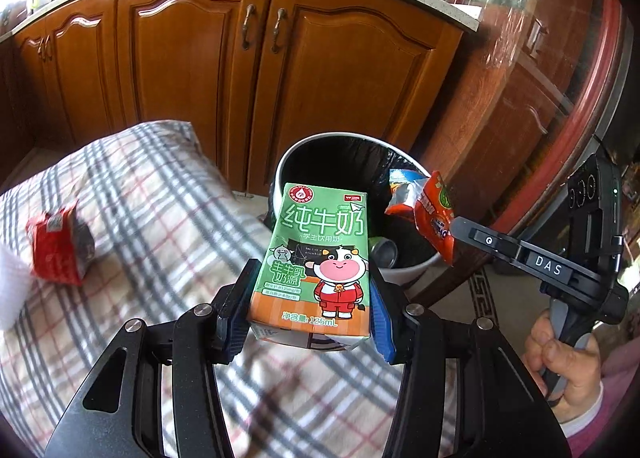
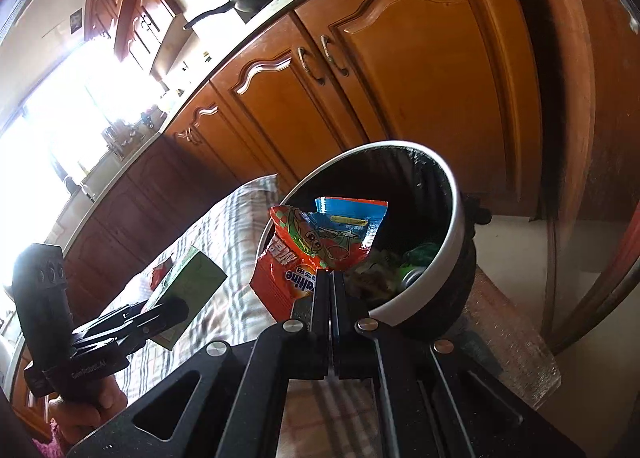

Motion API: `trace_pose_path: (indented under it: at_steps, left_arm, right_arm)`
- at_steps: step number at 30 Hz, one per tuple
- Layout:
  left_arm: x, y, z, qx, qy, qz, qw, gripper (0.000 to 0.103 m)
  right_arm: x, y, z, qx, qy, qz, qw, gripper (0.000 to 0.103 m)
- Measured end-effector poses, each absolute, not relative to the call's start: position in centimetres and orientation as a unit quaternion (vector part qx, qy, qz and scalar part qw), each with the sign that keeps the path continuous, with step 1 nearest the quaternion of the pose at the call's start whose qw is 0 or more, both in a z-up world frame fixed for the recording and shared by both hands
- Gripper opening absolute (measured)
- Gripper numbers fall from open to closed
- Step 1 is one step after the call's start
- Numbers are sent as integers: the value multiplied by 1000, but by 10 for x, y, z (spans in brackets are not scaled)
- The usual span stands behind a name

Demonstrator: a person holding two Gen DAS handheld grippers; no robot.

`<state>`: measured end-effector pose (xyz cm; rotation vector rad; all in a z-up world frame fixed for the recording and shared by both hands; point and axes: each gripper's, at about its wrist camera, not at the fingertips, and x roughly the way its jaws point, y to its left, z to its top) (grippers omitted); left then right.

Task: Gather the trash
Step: 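Carry carton and snack bag into the bin and open both tools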

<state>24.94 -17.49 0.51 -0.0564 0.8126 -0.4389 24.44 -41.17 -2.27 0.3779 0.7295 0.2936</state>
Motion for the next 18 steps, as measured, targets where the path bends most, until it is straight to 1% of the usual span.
trace_pose_path:
  at_steps: [18]
  left_arm:
    - [292, -220, 5, 13, 399, -219, 890, 48]
  right_arm:
    - [274, -423, -22, 167, 360, 120, 910, 0]
